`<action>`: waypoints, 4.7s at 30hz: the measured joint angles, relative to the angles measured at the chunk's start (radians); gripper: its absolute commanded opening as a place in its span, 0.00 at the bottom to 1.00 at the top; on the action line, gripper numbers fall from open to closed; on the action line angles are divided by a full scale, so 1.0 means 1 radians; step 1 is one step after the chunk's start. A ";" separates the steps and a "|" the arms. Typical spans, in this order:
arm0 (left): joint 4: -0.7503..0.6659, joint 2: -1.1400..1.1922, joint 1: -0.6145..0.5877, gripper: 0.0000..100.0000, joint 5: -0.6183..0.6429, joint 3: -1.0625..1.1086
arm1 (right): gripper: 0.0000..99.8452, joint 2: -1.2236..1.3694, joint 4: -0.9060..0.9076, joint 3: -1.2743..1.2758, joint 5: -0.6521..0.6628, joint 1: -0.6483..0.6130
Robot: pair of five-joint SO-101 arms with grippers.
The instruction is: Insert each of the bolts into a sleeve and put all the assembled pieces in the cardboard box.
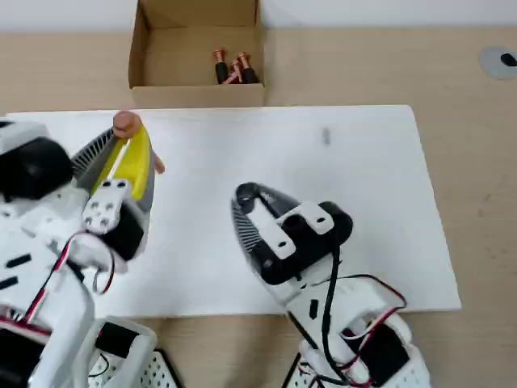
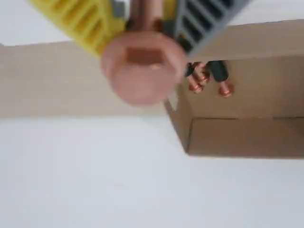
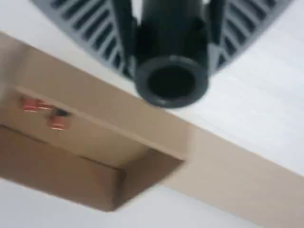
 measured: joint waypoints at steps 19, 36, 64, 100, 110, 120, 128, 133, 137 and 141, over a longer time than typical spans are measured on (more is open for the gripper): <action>0.087 -0.308 0.255 0.00 -0.103 0.094 | 0.01 -0.015 -0.227 0.163 -0.041 -0.180; -0.235 -0.549 0.276 0.00 -0.167 0.505 | 0.01 -0.015 -0.292 0.187 -0.041 -0.215; -0.187 -0.549 0.272 0.00 -0.213 0.505 | 0.01 -0.014 -0.292 0.207 -0.041 -0.215; -0.110 -0.554 0.279 0.00 -0.126 0.548 | 0.01 -0.014 -0.290 0.212 -0.041 -0.215; -0.034 -0.557 0.313 0.01 -0.160 0.526 | 0.01 -0.012 -0.288 0.218 -0.041 -0.215; 0.098 -0.557 0.328 0.10 -0.186 0.509 | 0.01 -0.012 -0.259 0.216 -0.041 -0.215; 0.127 -0.557 0.328 0.10 -0.186 0.503 | 0.01 -0.014 -0.255 0.215 -0.041 -0.216; 0.161 -0.555 0.328 0.10 -0.186 0.480 | 0.01 -0.012 -0.253 0.215 -0.041 -0.215; 0.195 -0.555 0.328 0.10 -0.186 0.437 | 0.01 -0.014 -0.253 0.213 -0.041 -0.215; 0.252 -0.555 0.328 0.10 -0.183 0.376 | 0.01 -0.014 -0.238 0.215 -0.041 -0.215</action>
